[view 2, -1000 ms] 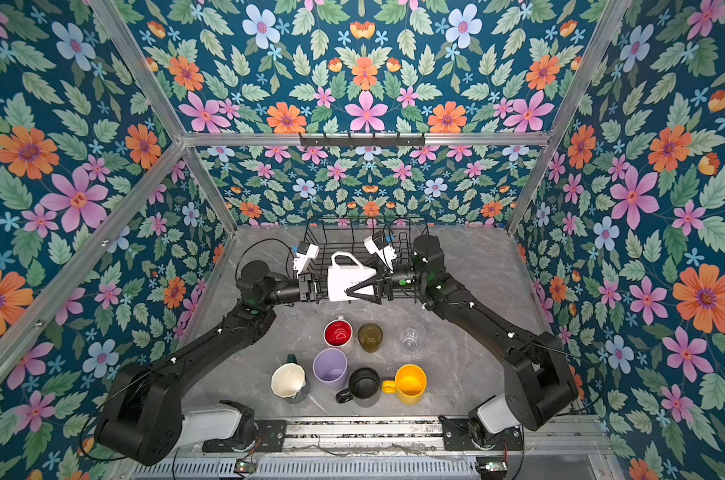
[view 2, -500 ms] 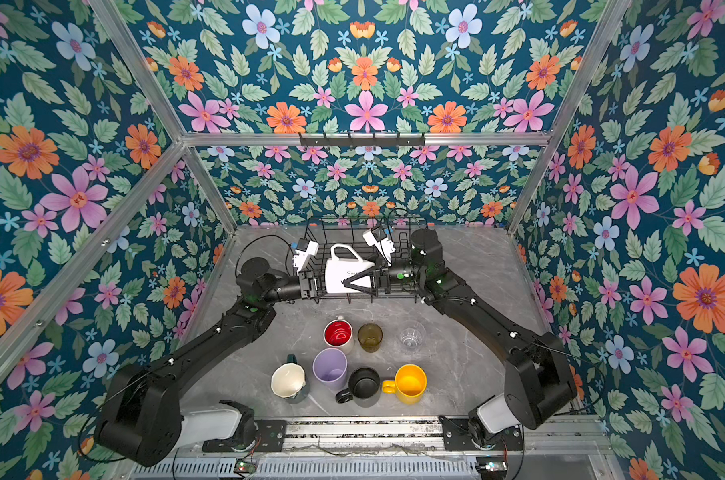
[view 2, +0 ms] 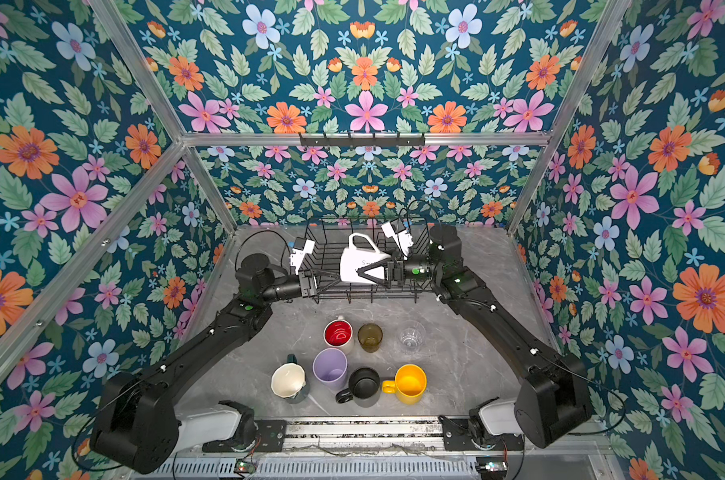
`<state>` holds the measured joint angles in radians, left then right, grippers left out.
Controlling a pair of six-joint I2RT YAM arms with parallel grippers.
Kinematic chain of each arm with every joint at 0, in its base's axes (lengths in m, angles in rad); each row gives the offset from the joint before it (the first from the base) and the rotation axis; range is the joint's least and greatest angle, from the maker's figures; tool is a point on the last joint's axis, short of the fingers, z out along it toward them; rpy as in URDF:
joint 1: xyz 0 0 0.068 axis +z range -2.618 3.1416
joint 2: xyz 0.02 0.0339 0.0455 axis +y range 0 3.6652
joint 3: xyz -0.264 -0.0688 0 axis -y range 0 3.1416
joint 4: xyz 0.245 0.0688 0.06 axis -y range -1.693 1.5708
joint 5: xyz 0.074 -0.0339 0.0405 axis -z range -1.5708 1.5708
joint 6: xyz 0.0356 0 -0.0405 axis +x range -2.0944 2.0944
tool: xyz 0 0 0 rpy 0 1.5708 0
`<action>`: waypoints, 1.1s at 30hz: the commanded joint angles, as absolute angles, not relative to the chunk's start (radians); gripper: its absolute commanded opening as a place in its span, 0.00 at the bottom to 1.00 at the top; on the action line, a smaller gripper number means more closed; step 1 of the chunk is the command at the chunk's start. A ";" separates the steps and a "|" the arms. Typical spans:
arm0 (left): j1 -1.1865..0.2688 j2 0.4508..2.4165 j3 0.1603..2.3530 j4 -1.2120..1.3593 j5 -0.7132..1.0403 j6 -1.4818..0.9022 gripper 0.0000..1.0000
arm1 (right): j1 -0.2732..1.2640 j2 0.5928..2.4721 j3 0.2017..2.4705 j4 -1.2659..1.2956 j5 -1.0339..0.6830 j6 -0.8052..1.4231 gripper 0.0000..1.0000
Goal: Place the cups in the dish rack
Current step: 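Open the left gripper and pull it back while the right gripper holds, then carry the white mug over the rack with the right gripper while the left arm retracts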
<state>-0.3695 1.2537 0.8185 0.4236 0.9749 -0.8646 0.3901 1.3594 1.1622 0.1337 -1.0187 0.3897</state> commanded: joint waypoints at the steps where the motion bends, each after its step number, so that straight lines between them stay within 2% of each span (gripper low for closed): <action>1: -0.345 1.239 0.830 0.272 0.865 -0.773 0.75 | 0.353 1.326 1.184 0.048 -0.946 0.355 0.00; 4: -0.310 1.215 0.829 0.224 0.795 -0.758 0.77 | 0.321 1.316 1.235 -0.113 -0.848 0.300 0.00; 8: -0.274 1.162 0.858 0.077 0.645 -0.676 0.79 | 0.302 1.357 1.351 -0.344 -0.635 0.247 0.00; 16: -0.272 1.023 0.899 -0.157 0.269 -0.522 0.85 | 0.297 1.480 1.545 -0.570 -0.367 0.144 0.00; 25: -0.270 0.937 0.921 -0.216 0.139 -0.453 0.93 | 0.285 1.778 1.914 -0.858 -0.207 0.008 0.00; 33: -0.270 0.882 0.913 -0.225 0.079 -0.430 0.98 | 0.286 1.943 2.116 -0.954 -0.114 -0.185 0.00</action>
<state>-0.2710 0.8936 0.9138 -0.2249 0.1204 -0.4595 0.2859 1.9171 2.0678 -0.9344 -0.1722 -0.0818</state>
